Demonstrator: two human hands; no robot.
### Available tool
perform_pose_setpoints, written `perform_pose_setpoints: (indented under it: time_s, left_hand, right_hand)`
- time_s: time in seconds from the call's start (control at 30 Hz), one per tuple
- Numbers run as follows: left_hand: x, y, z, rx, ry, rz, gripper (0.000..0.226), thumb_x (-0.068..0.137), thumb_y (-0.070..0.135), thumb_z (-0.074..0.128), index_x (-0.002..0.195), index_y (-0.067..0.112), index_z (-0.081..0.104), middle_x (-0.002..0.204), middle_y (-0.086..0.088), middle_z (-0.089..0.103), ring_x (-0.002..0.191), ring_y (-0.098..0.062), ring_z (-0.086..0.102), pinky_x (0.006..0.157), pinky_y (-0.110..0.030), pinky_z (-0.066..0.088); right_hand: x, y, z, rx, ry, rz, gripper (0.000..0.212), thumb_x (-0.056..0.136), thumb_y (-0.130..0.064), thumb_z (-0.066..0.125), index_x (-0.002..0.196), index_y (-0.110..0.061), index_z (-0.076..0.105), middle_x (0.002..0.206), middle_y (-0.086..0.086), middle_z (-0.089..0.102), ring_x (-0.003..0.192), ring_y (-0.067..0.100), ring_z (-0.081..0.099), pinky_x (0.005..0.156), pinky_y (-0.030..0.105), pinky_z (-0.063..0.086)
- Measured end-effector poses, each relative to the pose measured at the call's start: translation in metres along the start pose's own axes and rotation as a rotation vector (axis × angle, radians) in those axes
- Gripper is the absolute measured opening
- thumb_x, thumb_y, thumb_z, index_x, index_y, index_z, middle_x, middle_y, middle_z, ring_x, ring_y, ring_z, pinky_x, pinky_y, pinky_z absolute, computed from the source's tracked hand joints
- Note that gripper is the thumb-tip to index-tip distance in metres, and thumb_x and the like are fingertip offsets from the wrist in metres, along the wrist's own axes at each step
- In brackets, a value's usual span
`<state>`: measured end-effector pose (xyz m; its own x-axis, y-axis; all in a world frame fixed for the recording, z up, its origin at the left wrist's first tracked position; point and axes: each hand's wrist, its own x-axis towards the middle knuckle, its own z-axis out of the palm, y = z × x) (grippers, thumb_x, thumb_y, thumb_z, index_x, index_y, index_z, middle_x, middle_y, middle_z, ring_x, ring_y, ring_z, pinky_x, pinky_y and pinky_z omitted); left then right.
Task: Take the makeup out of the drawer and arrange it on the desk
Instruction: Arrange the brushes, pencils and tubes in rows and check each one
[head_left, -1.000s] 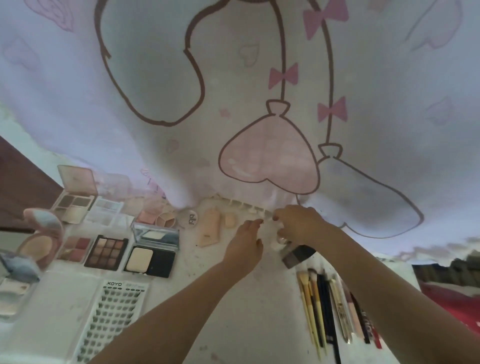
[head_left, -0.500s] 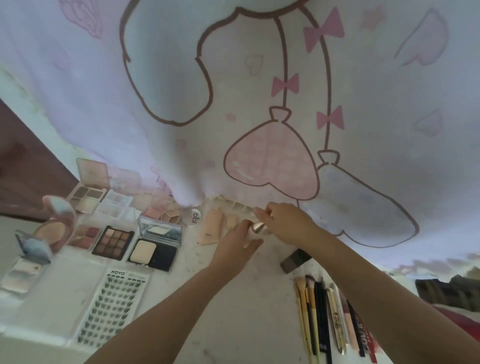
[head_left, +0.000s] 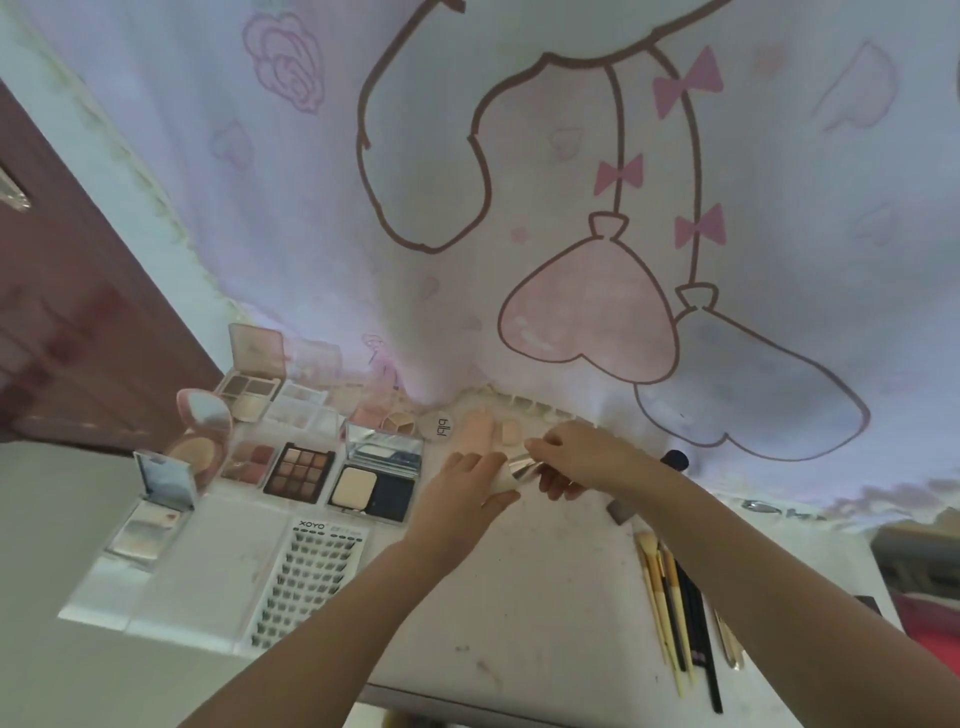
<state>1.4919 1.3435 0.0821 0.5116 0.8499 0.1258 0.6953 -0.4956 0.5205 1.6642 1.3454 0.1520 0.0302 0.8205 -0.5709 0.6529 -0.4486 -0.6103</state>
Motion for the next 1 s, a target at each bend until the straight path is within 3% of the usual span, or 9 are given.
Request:
perform_pose_setpoints:
  time_s: [0.13, 0.23, 0.4, 0.53, 0.67, 0.77, 0.83, 0.9, 1.0]
  left_hand:
    - [-0.006, 0.005, -0.003, 0.111, 0.066, 0.086, 0.036, 0.087, 0.038, 0.061, 0.113, 0.014, 0.059, 0.099, -0.004, 0.06, 0.095, -0.023, 0.052, 0.067, -0.028, 0.04]
    - [-0.006, 0.006, -0.007, 0.055, 0.031, 0.045, 0.037, 0.089, 0.042, 0.057, 0.117, 0.019, 0.056, 0.102, 0.0, 0.059, 0.097, -0.02, 0.048, 0.073, -0.026, 0.038]
    - [-0.017, 0.0, -0.015, -0.509, -0.219, -0.211, 0.025, 0.088, 0.032, 0.062, 0.109, 0.02, 0.059, 0.089, 0.005, 0.061, 0.083, -0.015, 0.056, 0.066, -0.018, 0.044]
    - [-0.019, -0.016, -0.029, -0.969, -0.654, -0.414, 0.03, 0.091, 0.027, 0.06, 0.119, 0.016, 0.058, 0.103, -0.002, 0.064, 0.092, -0.015, 0.061, 0.082, -0.031, 0.053]
    - [-0.018, -0.03, -0.034, -1.185, -0.877, -0.493, 0.038, 0.087, 0.032, 0.058, 0.121, 0.015, 0.057, 0.104, -0.001, 0.065, 0.097, -0.016, 0.06, 0.088, -0.034, 0.049]
    - [-0.016, -0.025, -0.029, -0.976, -0.699, -0.423, 0.031, 0.089, 0.027, 0.063, 0.117, 0.016, 0.058, 0.104, 0.0, 0.066, 0.093, -0.013, 0.062, 0.088, -0.032, 0.05]
    - [-0.014, -0.02, -0.023, -0.636, -0.552, -0.311, 0.031, 0.088, 0.029, 0.064, 0.117, 0.022, 0.057, 0.106, 0.003, 0.065, 0.094, -0.012, 0.061, 0.089, -0.031, 0.05]
    - [-0.013, -0.016, -0.018, -0.403, -0.448, -0.241, 0.033, 0.086, 0.033, 0.063, 0.118, 0.026, 0.056, 0.106, 0.004, 0.064, 0.095, -0.014, 0.06, 0.088, -0.034, 0.051]
    - [-0.013, -0.018, -0.013, -0.335, -0.403, -0.235, 0.034, 0.087, 0.031, 0.062, 0.119, 0.025, 0.055, 0.108, 0.003, 0.063, 0.097, -0.016, 0.058, 0.087, -0.036, 0.05]
  right_hand:
    - [-0.003, -0.006, 0.019, -0.135, 0.107, 0.048, 0.04, 0.099, -0.04, 0.034, 0.09, -0.009, 0.058, 0.073, 0.003, 0.06, 0.057, 0.014, 0.055, 0.051, 0.022, 0.044]
    - [-0.005, -0.002, 0.03, -0.142, 0.176, 0.012, 0.041, 0.098, -0.041, 0.034, 0.097, -0.007, 0.056, 0.079, 0.004, 0.053, 0.066, 0.016, 0.048, 0.061, 0.027, 0.039]
    - [-0.018, 0.01, 0.036, -0.121, 0.117, -0.198, 0.019, 0.096, -0.035, 0.04, 0.106, -0.025, 0.053, 0.089, -0.009, 0.058, 0.07, 0.005, 0.05, 0.06, 0.019, 0.039]
    - [-0.025, 0.019, 0.027, -0.178, -0.056, -0.325, 0.026, 0.097, -0.024, 0.048, 0.123, -0.029, 0.051, 0.111, -0.012, 0.057, 0.096, 0.003, 0.052, 0.08, 0.017, 0.042]
    - [-0.029, 0.025, 0.027, -0.005, -0.066, -0.385, 0.034, 0.093, -0.007, 0.049, 0.106, -0.037, 0.057, 0.112, -0.018, 0.058, 0.109, -0.002, 0.053, 0.09, 0.018, 0.044]
    - [-0.028, 0.024, 0.023, 0.339, -0.156, -0.18, 0.021, 0.099, -0.028, 0.045, 0.11, -0.036, 0.06, 0.111, -0.012, 0.063, 0.101, 0.007, 0.064, 0.077, 0.023, 0.052]
    - [-0.022, 0.021, 0.027, 0.193, -0.166, -0.001, 0.039, 0.097, -0.051, 0.034, 0.11, -0.024, 0.059, 0.097, -0.003, 0.069, 0.074, 0.01, 0.07, 0.06, 0.021, 0.051]
    - [-0.012, 0.02, 0.036, -0.03, -0.142, 0.039, 0.049, 0.096, -0.056, 0.032, 0.094, -0.015, 0.059, 0.075, -0.002, 0.071, 0.052, 0.005, 0.063, 0.049, 0.018, 0.044]
    - [0.001, 0.025, 0.043, -0.112, -0.078, -0.058, 0.031, 0.096, -0.042, 0.043, 0.091, -0.015, 0.058, 0.078, -0.005, 0.066, 0.06, 0.002, 0.061, 0.048, 0.016, 0.045]
